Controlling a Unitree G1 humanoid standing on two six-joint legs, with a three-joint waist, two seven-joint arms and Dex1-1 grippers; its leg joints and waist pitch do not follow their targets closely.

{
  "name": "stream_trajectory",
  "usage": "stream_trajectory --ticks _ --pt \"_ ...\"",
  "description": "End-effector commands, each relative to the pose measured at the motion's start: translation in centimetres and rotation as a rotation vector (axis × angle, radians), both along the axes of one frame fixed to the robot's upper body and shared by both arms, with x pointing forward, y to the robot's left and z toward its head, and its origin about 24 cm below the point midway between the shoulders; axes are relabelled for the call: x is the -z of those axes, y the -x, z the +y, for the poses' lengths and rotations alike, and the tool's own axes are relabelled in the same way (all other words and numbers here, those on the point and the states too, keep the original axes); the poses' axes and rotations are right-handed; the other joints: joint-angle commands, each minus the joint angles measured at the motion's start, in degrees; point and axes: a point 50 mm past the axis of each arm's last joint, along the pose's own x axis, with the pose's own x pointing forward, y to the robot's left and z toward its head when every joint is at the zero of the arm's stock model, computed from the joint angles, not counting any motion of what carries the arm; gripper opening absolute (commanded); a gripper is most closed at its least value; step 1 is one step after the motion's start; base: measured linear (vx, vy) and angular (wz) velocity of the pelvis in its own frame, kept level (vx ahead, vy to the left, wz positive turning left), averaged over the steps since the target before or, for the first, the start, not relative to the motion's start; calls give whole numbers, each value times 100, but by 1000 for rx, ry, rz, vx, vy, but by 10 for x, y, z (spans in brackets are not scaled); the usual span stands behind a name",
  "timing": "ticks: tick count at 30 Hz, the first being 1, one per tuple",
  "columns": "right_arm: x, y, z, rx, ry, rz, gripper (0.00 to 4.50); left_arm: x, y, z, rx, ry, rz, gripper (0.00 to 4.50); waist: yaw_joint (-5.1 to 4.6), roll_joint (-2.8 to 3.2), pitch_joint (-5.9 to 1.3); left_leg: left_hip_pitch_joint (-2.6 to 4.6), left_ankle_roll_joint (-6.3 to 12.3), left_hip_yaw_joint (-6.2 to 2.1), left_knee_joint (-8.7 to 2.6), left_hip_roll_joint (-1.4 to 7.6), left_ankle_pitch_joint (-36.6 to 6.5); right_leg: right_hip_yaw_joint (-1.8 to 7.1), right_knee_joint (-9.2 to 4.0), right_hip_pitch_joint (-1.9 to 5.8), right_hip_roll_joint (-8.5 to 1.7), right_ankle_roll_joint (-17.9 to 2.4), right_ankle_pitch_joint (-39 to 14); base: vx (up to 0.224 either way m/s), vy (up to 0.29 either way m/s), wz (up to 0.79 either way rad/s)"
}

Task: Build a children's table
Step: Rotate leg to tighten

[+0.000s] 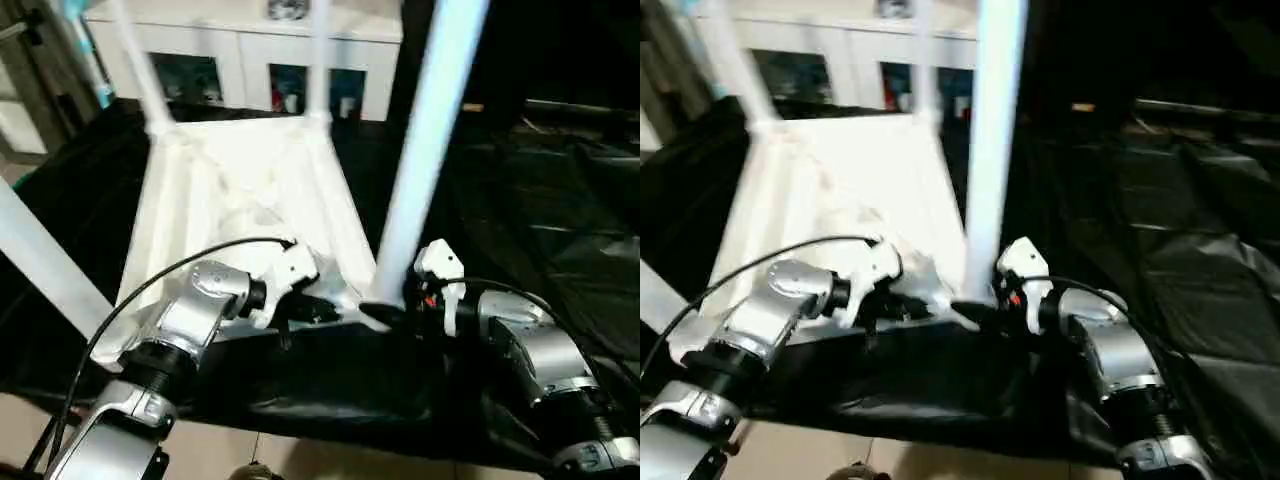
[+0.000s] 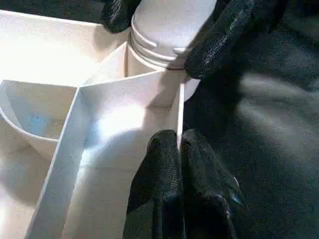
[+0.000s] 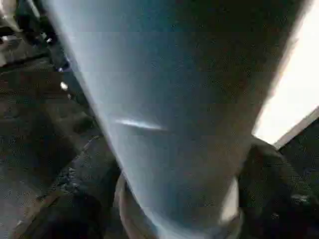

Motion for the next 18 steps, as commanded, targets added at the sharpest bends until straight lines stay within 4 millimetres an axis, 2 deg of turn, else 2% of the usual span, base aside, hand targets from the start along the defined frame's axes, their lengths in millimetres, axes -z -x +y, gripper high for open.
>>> stream_trajectory --ticks 1,2,6,12,15,16,17,18 --pt "3 19 34 -239 -61 66 300 -11 5 -20 90 79 -23 0 -2 -38 -309 60 342 -265 -363 589 -1067 370 -451 212 -685 -1130 -1264 0 0 0" --pt "3 20 34 -248 -61 71 280 -11 6 -19 94 79 -20 0 3 -38 -308 57 333 -271 -364 593 -1075 372 -449 217 -693 -1128 -1276 0 0 0" --pt "4 23 37 -272 -59 83 264 -10 7 -16 96 69 -22 0 -2 -45 -304 60 288 -269 -369 582 -1122 375 -466 205 -695 -1095 -1423 0 0 0" --pt "9 21 42 -208 -50 73 261 -9 0 -16 14 48 -47 0 -7 -30 -309 61 258 -274 -369 576 -1102 373 -471 206 -689 -1071 -1423 0 0 0" --pt "18 3 45 53 -17 42 261 -11 -12 -21 -107 59 -85 0 -61 -37 -267 80 107 -296 -399 552 -1399 377 -544 183 -708 -966 -2012 0 0 0" --pt "20 1 45 89 -12 41 260 -11 -14 -22 -119 60 -89 0 -74 -27 -256 95 63 -303 -407 548 -1504 374 -566 168 -717 -938 -2224 0 0 0" --pt "25 -7 45 227 4 41 260 -13 -19 -25 -173 60 -111 0 -106 -31 -252 107 -38 -337 -430 547 -1654 367 -599 174 -735 -818 -2626 0 0 0" --pt "27 -9 45 261 6 42 260 -13 -21 -26 -188 59 -117 0 -155 -29 -249 117 -124 -348 -439 544 -1766 366 -617 154 -734 -756 -2804 0 0 0"
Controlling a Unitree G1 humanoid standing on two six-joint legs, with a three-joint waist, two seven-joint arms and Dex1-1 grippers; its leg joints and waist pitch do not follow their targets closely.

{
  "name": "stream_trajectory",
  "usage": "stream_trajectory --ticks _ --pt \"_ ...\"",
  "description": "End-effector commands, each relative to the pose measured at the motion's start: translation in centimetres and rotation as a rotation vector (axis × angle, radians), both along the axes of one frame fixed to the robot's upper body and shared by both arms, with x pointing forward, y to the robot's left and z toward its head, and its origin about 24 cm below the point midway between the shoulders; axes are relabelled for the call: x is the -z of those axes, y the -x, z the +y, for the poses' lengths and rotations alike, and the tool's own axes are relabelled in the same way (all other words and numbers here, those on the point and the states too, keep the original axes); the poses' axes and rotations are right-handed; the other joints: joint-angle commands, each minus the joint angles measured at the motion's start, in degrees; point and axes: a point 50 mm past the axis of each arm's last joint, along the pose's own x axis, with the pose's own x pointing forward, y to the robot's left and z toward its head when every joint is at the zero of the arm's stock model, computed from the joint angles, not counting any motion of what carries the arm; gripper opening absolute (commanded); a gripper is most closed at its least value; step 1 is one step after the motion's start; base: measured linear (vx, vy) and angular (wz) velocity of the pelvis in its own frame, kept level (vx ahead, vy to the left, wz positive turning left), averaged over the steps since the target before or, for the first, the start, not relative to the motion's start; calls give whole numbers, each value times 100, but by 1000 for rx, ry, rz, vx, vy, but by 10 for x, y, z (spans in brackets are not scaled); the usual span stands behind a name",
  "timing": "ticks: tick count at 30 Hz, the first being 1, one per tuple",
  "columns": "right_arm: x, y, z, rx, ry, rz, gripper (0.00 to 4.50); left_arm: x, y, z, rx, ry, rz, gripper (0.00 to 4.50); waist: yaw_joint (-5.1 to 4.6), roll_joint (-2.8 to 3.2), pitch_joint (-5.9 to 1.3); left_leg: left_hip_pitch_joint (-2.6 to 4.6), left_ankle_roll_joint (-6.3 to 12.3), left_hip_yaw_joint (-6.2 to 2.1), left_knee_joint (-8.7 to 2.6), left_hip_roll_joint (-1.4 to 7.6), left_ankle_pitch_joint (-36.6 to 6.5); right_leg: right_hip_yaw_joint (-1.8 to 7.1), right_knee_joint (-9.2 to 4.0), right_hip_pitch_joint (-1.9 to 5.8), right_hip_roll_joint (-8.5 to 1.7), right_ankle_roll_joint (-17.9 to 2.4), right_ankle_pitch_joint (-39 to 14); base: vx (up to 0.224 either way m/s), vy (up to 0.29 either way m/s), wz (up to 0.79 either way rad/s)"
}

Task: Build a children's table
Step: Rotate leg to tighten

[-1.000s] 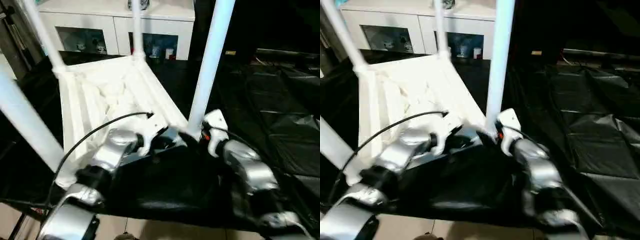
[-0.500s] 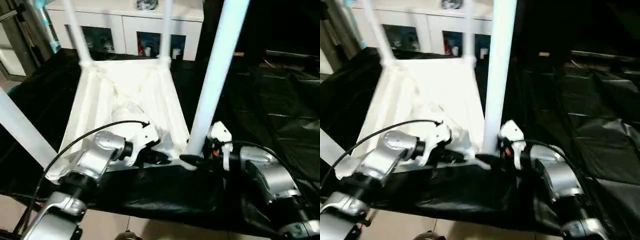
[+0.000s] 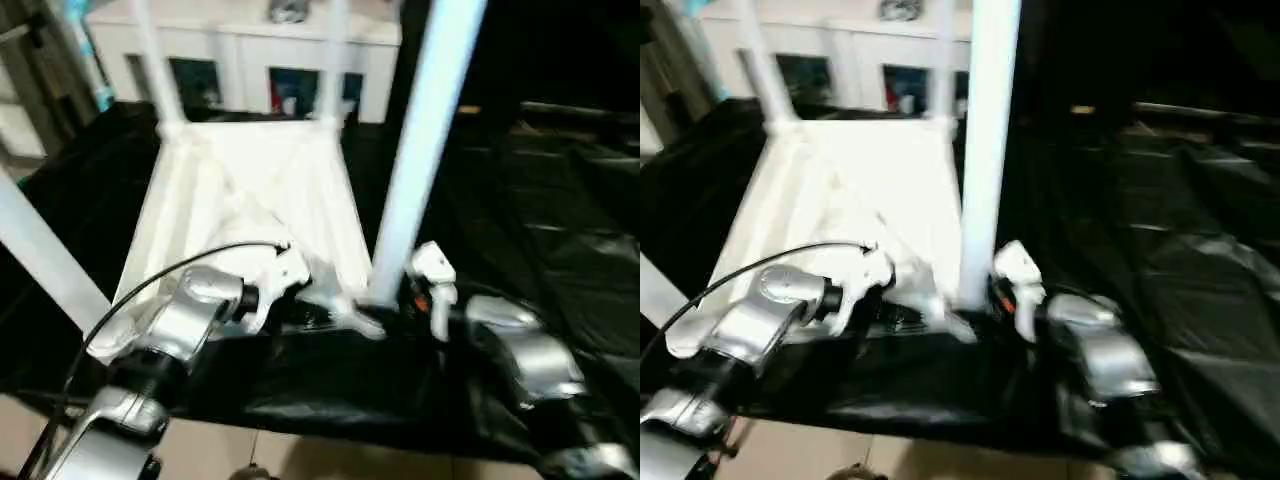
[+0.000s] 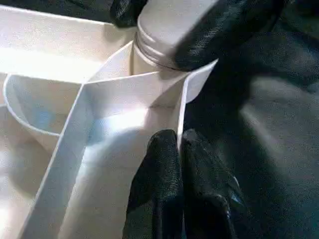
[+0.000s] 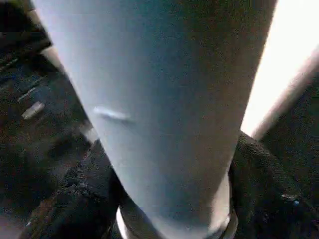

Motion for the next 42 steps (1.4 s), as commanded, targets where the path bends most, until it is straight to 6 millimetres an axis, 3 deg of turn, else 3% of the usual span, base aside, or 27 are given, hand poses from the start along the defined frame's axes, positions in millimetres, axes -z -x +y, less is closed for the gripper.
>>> stream_trajectory --ticks 1,3,6,7,10,11,13,17,26,32,38,39,42 --pt "21 3 27 49 29 72 260 -18 -12 -29 -51 61 -92 0 -40 -27 -257 70 -138 -356 -454 542 -1802 368 -640 148 -741 -729 -2828 0 0 0" --pt "23 -1 29 122 25 80 259 -18 -15 -32 -73 56 -110 0 -61 -7 -270 45 -134 -367 -463 551 -1756 373 -615 164 -729 -722 -2576 0 0 0" --pt "27 -7 33 250 33 91 259 -20 -21 -41 -169 61 -126 0 -106 2 -279 82 -131 -314 -444 541 -1685 402 -569 115 -688 -932 -1964 0 0 0" --pt "29 -10 39 313 50 96 259 -20 -24 -50 -230 67 -135 0 -96 -3 -300 74 -113 -312 -431 533 -1583 401 -550 152 -703 -982 -1821 0 0 0" --pt "28 -11 45 298 41 89 259 -19 -24 -56 -238 77 -135 0 -87 1 -323 32 41 -287 -389 514 -1257 400 -508 196 -702 -1066 -1314 0 0 0" --pt "26 -10 50 248 8 88 294 -19 -23 -60 -226 85 -133 0 -88 -6 -323 18 85 -285 -388 511 -1201 396 -505 209 -696 -1068 -1237 0 0 0" --pt "24 -11 52 235 -12 82 315 -19 -23 -62 -214 93 -133 0 -79 -15 -332 4 203 -273 -372 509 -1004 388 -474 222 -685 -1106 -931 0 0 0" --pt "17 -7 52 117 -8 32 365 -18 -16 -61 -129 104 -124 0 -62 -8 -313 18 265 -277 -386 524 -1107 377 -505 223 -682 -1083 -1190 0 0 0" --pt "5 12 32 -263 19 -23 365 -16 -2 -44 70 90 -90 0 15 -41 -300 1 373 -282 -384 547 -1143 376 -515 244 -696 -993 -1452 0 0 0" --pt "-3 22 17 -424 11 13 365 -15 11 -27 222 85 -39 0 34 -22 -304 18 382 -269 -389 576 -1153 364 -492 213 -663 -1101 -1357 0 0 0" --pt "-6 27 12 -488 9 33 365 -17 14 -20 249 84 -18 0 134 -11 -328 18 435 -256 -353 585 -945 354 -443 206 -678 -1215 -992 0 0 0" --pt "-6 27 11 -493 11 35 343 -17 14 -19 251 82 -17 0 142 -14 -324 14 416 -255 -355 580 -966 353 -446 204 -674 -1209 -1031 0 0 0" --pt "-7 28 11 -506 10 44 330 -17 15 -17 263 75 -7 0 153 -20 -328 14 383 -259 -354 579 -952 357 -446 212 -687 -1188 -1062 0 0 0"
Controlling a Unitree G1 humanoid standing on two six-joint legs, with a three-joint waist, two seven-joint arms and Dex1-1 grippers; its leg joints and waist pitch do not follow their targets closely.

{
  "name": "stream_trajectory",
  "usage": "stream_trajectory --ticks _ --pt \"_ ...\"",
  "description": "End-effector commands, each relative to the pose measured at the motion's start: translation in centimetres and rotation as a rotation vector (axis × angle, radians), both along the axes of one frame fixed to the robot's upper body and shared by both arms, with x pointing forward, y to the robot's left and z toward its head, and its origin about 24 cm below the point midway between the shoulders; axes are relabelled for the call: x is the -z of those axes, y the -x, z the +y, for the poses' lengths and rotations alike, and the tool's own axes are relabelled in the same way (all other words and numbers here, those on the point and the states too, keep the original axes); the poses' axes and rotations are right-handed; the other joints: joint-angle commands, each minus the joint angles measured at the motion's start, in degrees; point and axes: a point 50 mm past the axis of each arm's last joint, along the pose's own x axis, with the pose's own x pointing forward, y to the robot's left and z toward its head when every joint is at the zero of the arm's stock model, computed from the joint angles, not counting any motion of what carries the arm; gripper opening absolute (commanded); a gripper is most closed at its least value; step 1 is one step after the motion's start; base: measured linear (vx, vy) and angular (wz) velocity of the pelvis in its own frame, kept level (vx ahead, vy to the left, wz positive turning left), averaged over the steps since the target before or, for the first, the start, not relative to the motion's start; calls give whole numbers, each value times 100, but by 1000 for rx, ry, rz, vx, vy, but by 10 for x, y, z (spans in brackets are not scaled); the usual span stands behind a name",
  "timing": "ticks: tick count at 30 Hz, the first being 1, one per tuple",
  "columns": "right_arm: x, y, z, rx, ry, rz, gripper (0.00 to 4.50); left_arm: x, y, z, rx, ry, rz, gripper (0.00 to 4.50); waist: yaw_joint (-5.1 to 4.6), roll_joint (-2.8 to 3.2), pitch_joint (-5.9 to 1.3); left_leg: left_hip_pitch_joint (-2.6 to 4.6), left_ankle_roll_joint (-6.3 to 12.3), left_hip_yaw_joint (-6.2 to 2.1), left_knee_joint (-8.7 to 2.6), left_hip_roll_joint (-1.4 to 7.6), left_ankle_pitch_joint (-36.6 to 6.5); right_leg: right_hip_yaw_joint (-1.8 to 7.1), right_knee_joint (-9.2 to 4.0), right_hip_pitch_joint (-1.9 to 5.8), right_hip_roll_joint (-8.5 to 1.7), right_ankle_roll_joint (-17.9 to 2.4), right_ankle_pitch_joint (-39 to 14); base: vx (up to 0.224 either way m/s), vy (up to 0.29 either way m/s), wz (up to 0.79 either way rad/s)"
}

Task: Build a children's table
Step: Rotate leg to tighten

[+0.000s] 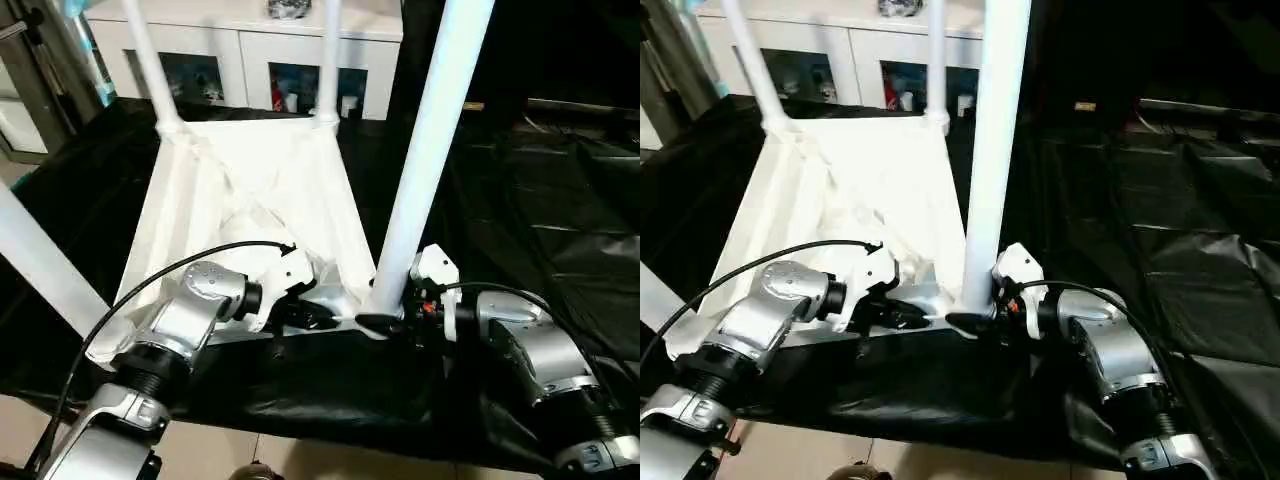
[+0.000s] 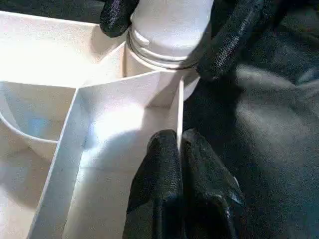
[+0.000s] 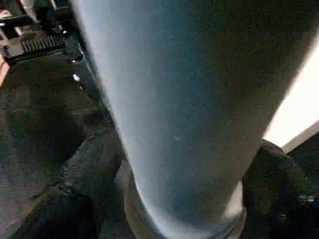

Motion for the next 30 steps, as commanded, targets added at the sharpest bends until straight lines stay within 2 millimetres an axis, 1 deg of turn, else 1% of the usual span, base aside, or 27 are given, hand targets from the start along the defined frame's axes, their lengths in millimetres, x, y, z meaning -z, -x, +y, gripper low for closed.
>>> stream_trajectory --ticks 1,3,5,8,9,10,12,13,14,15,16,17,18,19,20,21,22,23,24,25,26,27,28,29,30 --pt "4 14 26 -168 -47 55 318 -12 3 -21 81 72 -36 0 5 -34 -325 53 358 -255 -333 575 -932 366 -412 228 -689 -1159 -1095 0 0 0" --pt "4 16 27 -180 -53 65 295 -12 3 -20 84 68 -33 0 14 -34 -324 56 362 -257 -339 579 -933 363 -416 229 -681 -1130 -1120 0 0 0" --pt "4 17 27 -184 -55 72 289 -12 3 -20 82 66 -33 0 18 -29 -331 61 350 -264 -344 586 -938 361 -407 225 -680 -1125 -1106 0 0 0" --pt "5 19 27 -186 -56 80 265 -11 3 -20 76 61 -34 0 17 -27 -327 56 337 -258 -340 574 -955 362 -415 226 -679 -1137 -1098 0 0 0" --pt "6 18 29 -171 -57 78 265 -11 1 -20 55 56 -42 0 21 -27 -331 58 323 -260 -336 575 -959 362 -414 228 -684 -1129 -1119 0 0 0" --pt "9 16 31 -112 -60 73 262 -10 -4 -22 -1 51 -58 0 20 -27 -330 58 314 -260 -339 576 -961 361 -414 227 -683 -1124 -1124 0 0 0" --pt "13 11 34 -29 -52 69 260 -10 -9 -25 -58 52 -71 0 12 -30 -319 63 290 -263 -347 573 -1010 364 -430 217 -686 -1121 -1187 0 0 0" --pt "20 4 37 83 -25 53 260 -11 -16 -30 -121 57 -90 0 -19 -33 -289 73 187 -275 -373 554 -1225 364 -488 205 -701 -1047 -1637 0 0 0" --pt "20 4 37 83 -25 53 260 -11 -16 -30 -121 57 -90 0 -35 -35 -277 85 133 -281 -382 546 -1332 363 -516 196 -710 -990 -1891 0 0 0" --pt "21 2 37 114 -17 48 259 -12 -18 -32 -141 57 -98 0 -52 -42 -269 106 50 -307 -400 540 -1484 358 -559 205 -727 -873 -2316 0 0 0" --pt "23 1 38 140 -13 48 259 -12 -19 -33 -151 57 -101 0 -58 -40 -270 114 27 -310 -406 547 -1538 364 -574 202 -734 -822 -2444 0 0 0" --pt "29 -6 42 277 -3 57 259 -13 -25 -42 -224 57 -119 0 -76 -35 -267 110 -1 -323 -424 559 -1576 372 -582 196 -726 -754 -2529 0 0 0" --pt "32 -10 45 360 0 62 259 -14 -28 -48 -259 61 -124 0 -117 -11 -270 139 -84 -319 -433 555 -1639 375 -581 146 -700 -781 -2460 0 0 0" --pt "34 -13 48 422 2 73 259 -14 -31 -52 -292 61 -132 0 -150 -35 -276 139 -157 -339 -440 548 -1727 367 -574 171 -717 -789 -2458 0 0 0" --pt "36 -15 50 469 4 82 259 -15 -33 -55 -322 62 -138 0 -163 -30 -280 138 -157 -336 -440 543 -1699 372 -576 173 -722 -798 -2426 0 0 0" --pt "36 -16 51 491 5 86 259 -15 -34 -57 -338 64 -142 0 -190 -24 -282 119 -154 -334 -437 548 -1663 383 -569 174 -722 -818 -2289 0 0 0" --pt "38 -19 56 549 21 84 259 -16 -36 -64 -371 69 -149 0 -189 -9 -287 118 -141 -335 -433 545 -1653 382 -564 183 -721 -821 -2216 0 0 0" --pt "38 -20 59 570 30 77 259 -16 -36 -66 -378 73 -150 0 -190 -9 -293 139 -130 -315 -425 547 -1611 393 -562 160 -710 -855 -2037 0 0 0" --pt "39 -20 61 578 39 73 259 -17 -37 -68 -385 76 -151 0 -194 -11 -306 115 -104 -313 -420 539 -1519 395 -527 188 -706 -901 -1810 0 0 0" --pt "38 -19 68 537 14 80 259 -17 -36 -71 -375 80 -150 0 -194 -21 -313 88 -31 -304 -410 531 -1398 393 -507 210 -704 -935 -1606 0 0 0" --pt "37 -18 70 519 4 81 294 -17 -36 -71 -372 81 -150 0 -184 -23 -319 92 5 -297 -400 528 -1345 395 -501 215 -705 -943 -1517 0 0 0" --pt "34 -16 76 473 -33 90 315 -17 -35 -73 -356 85 -145 0 -174 -26 -334 75 90 -282 -377 517 -1176 397 -475 231 -708 -972 -1277 0 0 0" --pt "33 -16 78 462 -48 95 328 -17 -34 -74 -348 86 -142 0 -168 -24 -337 71 125 -279 -372 520 -1095 397 -468 234 -708 -990 -1168 0 0 0" --pt "32 -16 78 438 -56 94 331 -17 -33 -73 -326 90 -140 0 -169 -27 -340 55 210 -273 -361 514 -942 384 -441 245 -688 -1043 -935 0 0 0" --pt "31 -15 78 426 -59 92 331 -17 -32 -72 -313 91 -140 0 -170 -22 -336 51 236 -276 -366 520 -941 381 -441 248 -693 -1054 -932 0 0 0"
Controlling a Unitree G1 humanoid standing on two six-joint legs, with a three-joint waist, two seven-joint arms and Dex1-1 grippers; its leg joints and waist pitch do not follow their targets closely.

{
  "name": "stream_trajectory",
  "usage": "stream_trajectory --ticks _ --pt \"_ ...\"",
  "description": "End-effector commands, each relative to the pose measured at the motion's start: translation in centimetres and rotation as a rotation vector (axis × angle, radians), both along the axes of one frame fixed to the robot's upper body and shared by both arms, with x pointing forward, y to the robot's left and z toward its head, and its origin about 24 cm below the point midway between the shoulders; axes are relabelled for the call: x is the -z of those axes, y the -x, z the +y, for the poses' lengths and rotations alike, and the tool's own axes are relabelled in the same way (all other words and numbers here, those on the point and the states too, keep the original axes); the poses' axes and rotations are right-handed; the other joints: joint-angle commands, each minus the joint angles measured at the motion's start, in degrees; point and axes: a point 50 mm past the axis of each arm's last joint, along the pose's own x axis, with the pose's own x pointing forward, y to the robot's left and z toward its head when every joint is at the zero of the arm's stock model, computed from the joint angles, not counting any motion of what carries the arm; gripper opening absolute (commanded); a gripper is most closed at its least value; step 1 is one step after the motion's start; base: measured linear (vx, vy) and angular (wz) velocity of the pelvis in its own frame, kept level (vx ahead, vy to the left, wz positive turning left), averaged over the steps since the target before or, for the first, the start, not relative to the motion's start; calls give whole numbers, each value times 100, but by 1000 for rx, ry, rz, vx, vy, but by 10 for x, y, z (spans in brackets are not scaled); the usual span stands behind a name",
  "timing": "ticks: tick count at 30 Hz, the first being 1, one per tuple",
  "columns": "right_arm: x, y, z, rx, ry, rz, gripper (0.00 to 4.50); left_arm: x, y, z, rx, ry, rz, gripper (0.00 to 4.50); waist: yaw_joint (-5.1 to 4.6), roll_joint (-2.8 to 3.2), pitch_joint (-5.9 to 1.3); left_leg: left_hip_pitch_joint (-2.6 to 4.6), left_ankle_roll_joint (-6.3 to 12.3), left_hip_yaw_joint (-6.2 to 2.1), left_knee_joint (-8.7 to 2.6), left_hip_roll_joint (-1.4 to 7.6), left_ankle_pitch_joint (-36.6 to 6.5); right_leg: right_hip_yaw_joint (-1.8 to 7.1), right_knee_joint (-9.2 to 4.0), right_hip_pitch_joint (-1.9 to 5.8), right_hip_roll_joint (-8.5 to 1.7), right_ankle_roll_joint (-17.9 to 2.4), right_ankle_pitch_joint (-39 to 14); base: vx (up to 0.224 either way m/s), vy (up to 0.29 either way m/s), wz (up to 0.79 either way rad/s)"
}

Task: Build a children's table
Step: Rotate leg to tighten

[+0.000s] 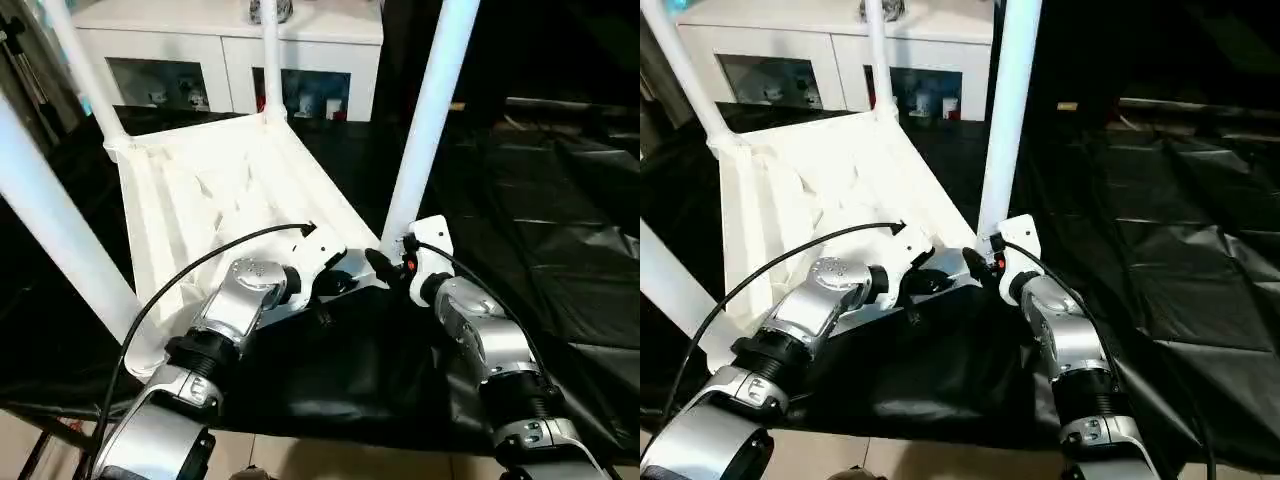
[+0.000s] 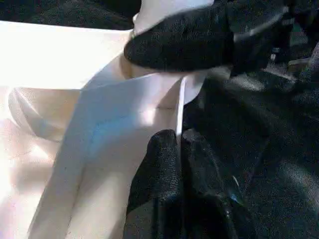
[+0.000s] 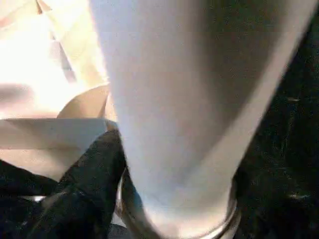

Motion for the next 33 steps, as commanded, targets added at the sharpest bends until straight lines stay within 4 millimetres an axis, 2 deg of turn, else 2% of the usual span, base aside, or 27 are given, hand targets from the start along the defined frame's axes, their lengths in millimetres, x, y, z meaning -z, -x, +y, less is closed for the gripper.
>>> stream_trajectory --ticks 1,3,5,7,10,12,15,18,20,22,25,29,32,33 --pt "20 26 55 -319 -67 110 338 -20 0 -26 100 73 -73 0 5 -45 -312 18 282 -277 -353 520 -1015 375 -454 235 -699 -1045 -1097 0 0 0" --pt "18 27 53 -362 -58 89 367 -19 2 -24 118 71 -80 0 14 -35 -305 31 268 -280 -360 531 -1121 374 -481 227 -706 -992 -1345 0 0 0" --pt "17 28 52 -370 -56 84 373 -19 2 -24 118 71 -82 0 9 -29 -298 41 231 -284 -376 544 -1225 378 -495 214 -702 -967 -1485 0 0 0" --pt "12 36 44 -517 -52 59 373 -19 8 -18 187 77 -79 0 22 -50 -294 33 230 -292 -378 551 -1289 379 -503 237 -713 -928 -1578 0 0 0" --pt "8 42 34 -612 -66 53 373 -19 15 -13 268 92 -58 0 51 -40 -311 17 374 -275 -361 558 -1094 376 -454 239 -692 -982 -1235 0 0 0" --pt "5 45 27 -663 -80 71 373 -18 19 -8 313 85 -43 0 38 -47 -305 6 385 -276 -364 557 -1076 365 -452 239 -694 -1041 -1222 0 0 0" --pt "0 51 16 -759 -93 108 373 -16 25 2 386 67 -19 0 84 -19 -317 22 448 -262 -342 579 -999 357 -434 234 -677 -1081 -1177 0 0 0" --pt "-1 55 10 -816 -72 130 373 -16 31 11 442 59 11 0 119 -13 -329 32 444 -258 -333 594 -942 350 -401 218 -673 -1171 -971 0 0 0" --pt "-1 57 8 -835 -65 138 373 -16 33 16 461 51 26 0 152 -10 -321 31 438 -248 -329 583 -995 351 -413 212 -674 -1190 -1018 0 0 0" --pt "-1 57 9 -838 -61 137 373 -16 34 19 472 46 39 0 174 -7 -311 37 349 -261 -350 589 -1106 352 -435 203 -683 -1144 -1255 0 0 0" --pt "-1 58 9 -844 -62 144 343 -15 35 21 477 42 43 0 170 -16 -310 38 253 -270 -361 586 -1168 360 -448 211 -698 -1096 -1399 0 0 0" --pt "-1 61 9 -870 -64 160 308 -15 36 24 481 39 49 0 179 -7 -322 31 287 -265 -347 579 -1038 357 -425 214 -684 -1099 -1208 0 0 0" --pt "0 63 10 -880 -65 168 299 -14 36 24 482 36 53 0 183 -6 -328 34 299 -261 -338 578 -994 351 -414 214 -678 -1122 -1104 0 0 0" --pt "1 63 10 -875 -62 165 275 -14 36 24 480 36 53 0 178 5 -328 36 290 -258 -337 579 -1023 353 -419 211 -678 -1129 -1103 0 0 0"
